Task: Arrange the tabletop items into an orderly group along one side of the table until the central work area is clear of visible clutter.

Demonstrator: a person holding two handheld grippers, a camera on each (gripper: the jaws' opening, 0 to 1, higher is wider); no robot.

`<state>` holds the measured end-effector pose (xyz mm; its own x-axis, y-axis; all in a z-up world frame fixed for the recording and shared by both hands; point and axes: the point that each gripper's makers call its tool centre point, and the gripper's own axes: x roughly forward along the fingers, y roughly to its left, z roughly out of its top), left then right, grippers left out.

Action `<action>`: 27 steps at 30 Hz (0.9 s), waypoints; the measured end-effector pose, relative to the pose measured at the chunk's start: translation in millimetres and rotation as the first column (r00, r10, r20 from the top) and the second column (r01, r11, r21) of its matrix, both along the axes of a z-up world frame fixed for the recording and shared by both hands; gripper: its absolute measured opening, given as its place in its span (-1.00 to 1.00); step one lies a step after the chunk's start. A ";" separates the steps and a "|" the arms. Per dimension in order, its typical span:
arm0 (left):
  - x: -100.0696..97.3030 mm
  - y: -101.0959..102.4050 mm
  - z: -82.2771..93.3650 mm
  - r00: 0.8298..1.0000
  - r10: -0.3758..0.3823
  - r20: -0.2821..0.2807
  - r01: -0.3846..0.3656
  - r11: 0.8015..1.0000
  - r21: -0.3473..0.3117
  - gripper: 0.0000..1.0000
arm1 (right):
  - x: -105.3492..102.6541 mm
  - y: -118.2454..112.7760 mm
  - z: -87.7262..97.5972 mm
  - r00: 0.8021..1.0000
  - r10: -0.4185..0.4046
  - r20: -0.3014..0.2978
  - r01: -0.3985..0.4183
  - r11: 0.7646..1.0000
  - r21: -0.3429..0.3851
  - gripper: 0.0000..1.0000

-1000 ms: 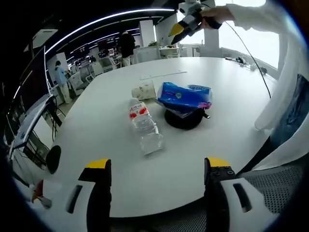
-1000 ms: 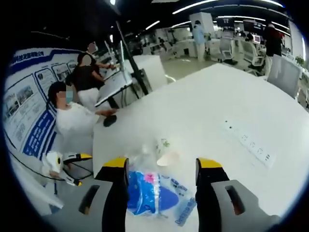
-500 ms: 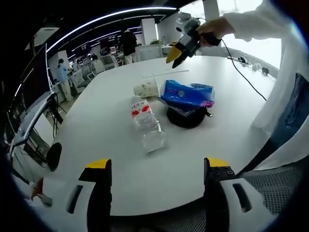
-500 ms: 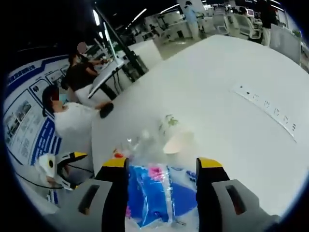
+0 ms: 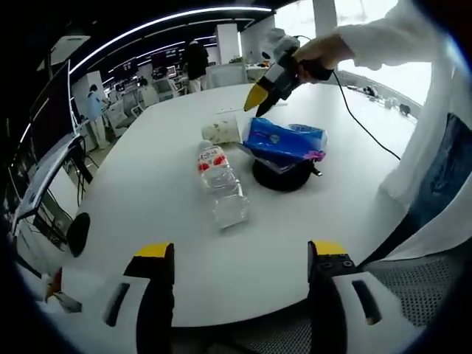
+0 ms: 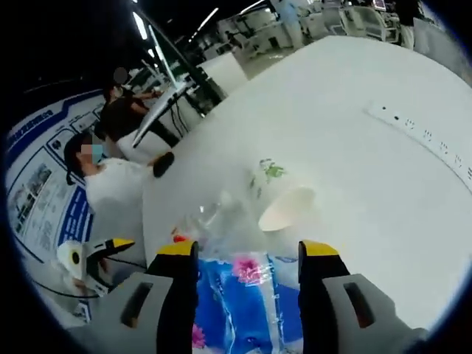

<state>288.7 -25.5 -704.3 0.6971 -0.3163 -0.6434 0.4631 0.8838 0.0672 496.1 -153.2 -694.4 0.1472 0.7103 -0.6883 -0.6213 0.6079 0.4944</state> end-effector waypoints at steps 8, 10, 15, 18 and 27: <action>-1.9 2.8 -5.6 1.000 0.003 -0.025 -0.003 1.000 0.021 0.46 | 7.5 19.6 -1.3 1.000 -0.013 0.007 0.012 0.999 0.036 -0.03; -1.8 3.0 -5.8 1.000 0.002 -0.025 -0.001 1.000 0.021 0.44 | 8.9 25.9 -4.6 1.000 -0.017 -0.005 0.017 0.999 0.044 -0.06; -2.5 3.3 -7.6 0.999 0.000 -0.033 0.000 1.000 0.023 0.43 | 13.6 35.0 -8.6 0.996 -0.075 -0.039 0.077 0.995 0.068 -0.13; -3.1 3.5 -8.8 0.999 -0.003 -0.036 0.004 1.000 0.029 0.43 | 17.6 37.9 -12.9 0.991 -0.114 -0.067 0.120 0.989 0.081 -0.21; -3.7 3.4 -10.2 0.999 -0.011 -0.041 0.013 0.999 0.034 0.39 | 25.3 44.6 -17.2 0.972 -0.204 -0.112 0.219 0.965 0.146 -0.49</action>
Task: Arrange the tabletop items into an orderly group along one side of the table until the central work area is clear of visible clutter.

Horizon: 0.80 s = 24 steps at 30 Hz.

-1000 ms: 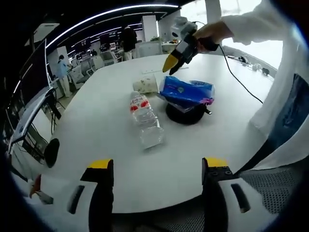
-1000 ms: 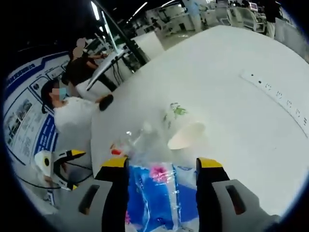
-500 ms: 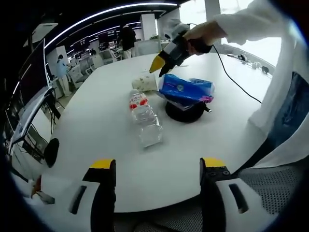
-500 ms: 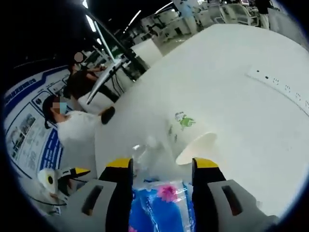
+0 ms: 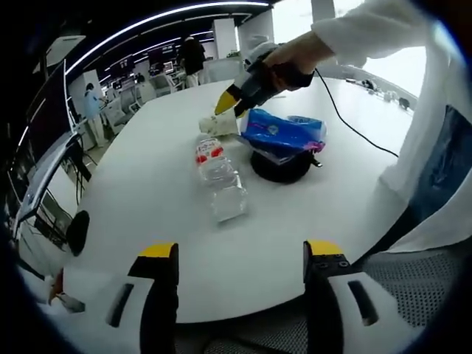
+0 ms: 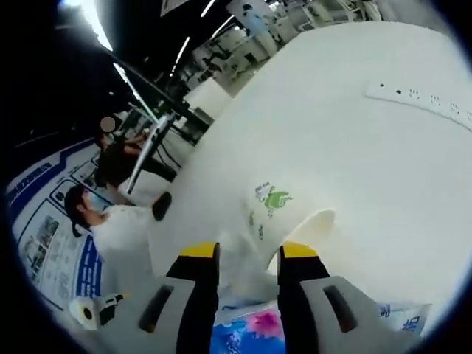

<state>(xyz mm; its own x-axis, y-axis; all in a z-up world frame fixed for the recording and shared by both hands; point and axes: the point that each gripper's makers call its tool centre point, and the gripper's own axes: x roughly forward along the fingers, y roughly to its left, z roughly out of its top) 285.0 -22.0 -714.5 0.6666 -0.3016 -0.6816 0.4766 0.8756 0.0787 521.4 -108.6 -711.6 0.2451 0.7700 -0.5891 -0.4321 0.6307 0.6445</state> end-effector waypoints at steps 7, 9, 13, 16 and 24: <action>0.0 0.7 -0.5 1.000 0.000 -0.001 0.000 1.000 0.004 0.39 | 4.3 1.9 1.7 0.995 -0.089 -0.035 0.091 0.993 0.078 -0.87; 0.1 1.0 -0.5 1.000 0.000 -0.001 0.000 1.000 0.005 0.39 | 7.3 0.8 -1.2 0.994 -0.103 -0.044 0.106 0.990 0.088 -0.93; -0.6 0.8 -1.5 1.000 -0.003 -0.005 0.003 1.000 0.011 0.39 | 9.4 1.1 -3.5 0.994 -0.104 -0.031 0.107 0.989 0.101 -1.00; -1.2 0.2 -1.9 1.000 -0.007 -0.010 0.007 1.000 0.013 0.38 | 6.2 1.7 -2.0 0.995 -0.095 -0.024 0.097 0.990 0.105 -1.00; -1.5 -1.0 -2.5 1.000 -0.018 -0.010 0.018 1.000 0.020 0.38 | 12.4 -14.7 21.6 0.997 -0.071 0.040 0.066 0.992 0.105 -1.00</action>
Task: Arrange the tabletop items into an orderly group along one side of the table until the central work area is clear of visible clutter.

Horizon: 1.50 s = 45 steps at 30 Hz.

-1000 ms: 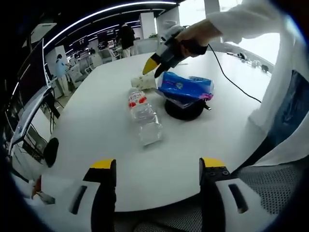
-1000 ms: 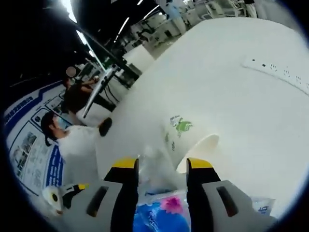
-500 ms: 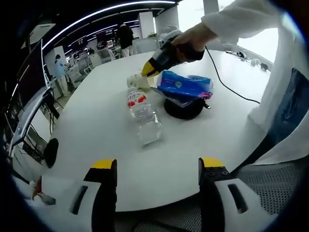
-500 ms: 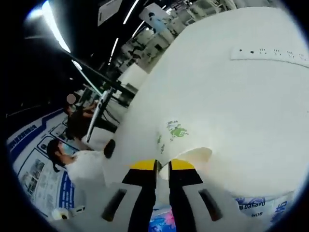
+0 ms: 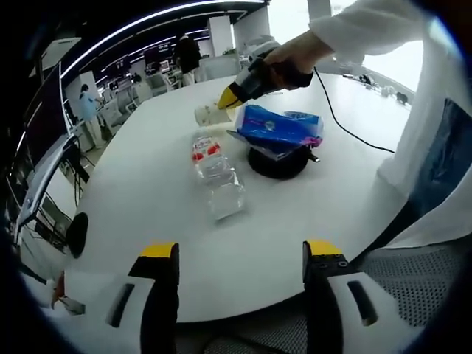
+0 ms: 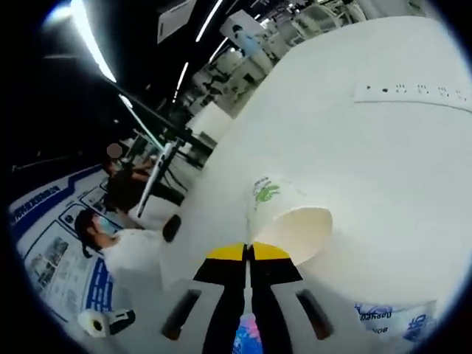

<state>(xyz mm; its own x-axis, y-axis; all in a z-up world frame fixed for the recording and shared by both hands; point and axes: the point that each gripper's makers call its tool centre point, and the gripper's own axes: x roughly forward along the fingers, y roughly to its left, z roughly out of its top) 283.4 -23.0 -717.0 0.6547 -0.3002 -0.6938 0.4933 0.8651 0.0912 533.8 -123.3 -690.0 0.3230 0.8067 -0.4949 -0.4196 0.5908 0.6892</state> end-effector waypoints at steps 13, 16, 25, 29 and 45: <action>-1.5 -7.0 2.1 0.999 -0.035 0.012 0.035 0.999 -0.008 0.39 | 8.3 -36.4 37.2 0.988 0.094 0.123 -0.076 0.986 -0.149 -1.00; -2.2 -9.3 2.6 0.999 -0.046 0.013 0.046 0.999 -0.010 0.39 | 9.1 -43.1 44.5 0.983 0.117 0.144 -0.090 0.979 -0.184 -1.00; -2.9 -12.4 4.5 0.998 -0.067 0.023 0.067 0.998 -0.012 0.37 | 25.1 -61.8 76.9 0.926 0.283 0.251 -0.183 0.916 -0.357 -1.00; -3.1 -13.4 4.9 0.997 -0.073 0.025 0.073 0.997 -0.013 0.37 | 28.6 -79.5 80.5 0.901 0.350 0.257 -0.210 0.869 -0.447 -1.00; -1.9 -10.3 7.5 0.997 -0.070 0.036 0.070 0.998 -0.005 0.35 | 36.3 -77.7 128.3 0.765 0.632 0.125 -0.425 0.641 -0.639 -1.00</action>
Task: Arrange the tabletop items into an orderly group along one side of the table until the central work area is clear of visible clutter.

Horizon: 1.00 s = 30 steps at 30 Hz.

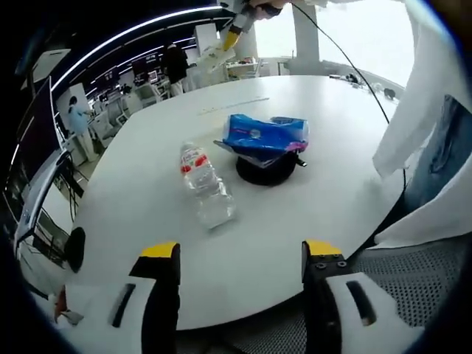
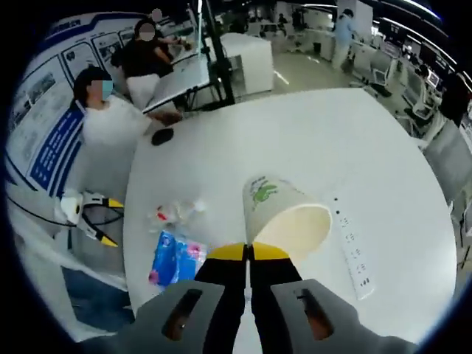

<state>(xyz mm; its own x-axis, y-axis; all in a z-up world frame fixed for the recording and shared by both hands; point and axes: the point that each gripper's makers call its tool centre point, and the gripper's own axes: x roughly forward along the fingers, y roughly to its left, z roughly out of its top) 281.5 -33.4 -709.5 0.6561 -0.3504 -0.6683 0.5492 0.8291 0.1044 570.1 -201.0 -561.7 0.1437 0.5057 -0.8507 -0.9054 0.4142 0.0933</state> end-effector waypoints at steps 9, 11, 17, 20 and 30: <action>-0.1 4.0 -2.4 1.000 0.006 -0.008 -0.006 1.000 0.019 0.35 | -6.9 10.9 -36.2 0.995 0.099 -0.032 -0.102 0.987 -0.125 -1.00; 0.2 4.7 -2.6 1.000 0.010 -0.008 -0.009 1.000 0.020 0.35 | -7.3 15.7 -42.1 0.993 0.107 -0.047 -0.112 0.985 -0.128 -1.00; 0.3 6.3 -4.3 1.000 0.016 -0.016 -0.015 1.000 0.026 0.35 | -6.1 6.5 -68.2 0.970 0.236 -0.063 -0.244 0.923 -0.297 -1.00; -0.1 7.0 -5.6 1.000 0.017 -0.021 -0.016 0.999 0.032 0.34 | -7.3 2.8 -83.5 0.954 0.288 -0.089 -0.300 0.880 -0.368 -1.00; 0.7 8.9 -5.8 0.999 0.030 -0.025 -0.029 0.999 0.035 0.34 | -0.9 -10.6 -112.8 0.890 0.435 -0.139 -0.434 0.710 -0.554 -1.00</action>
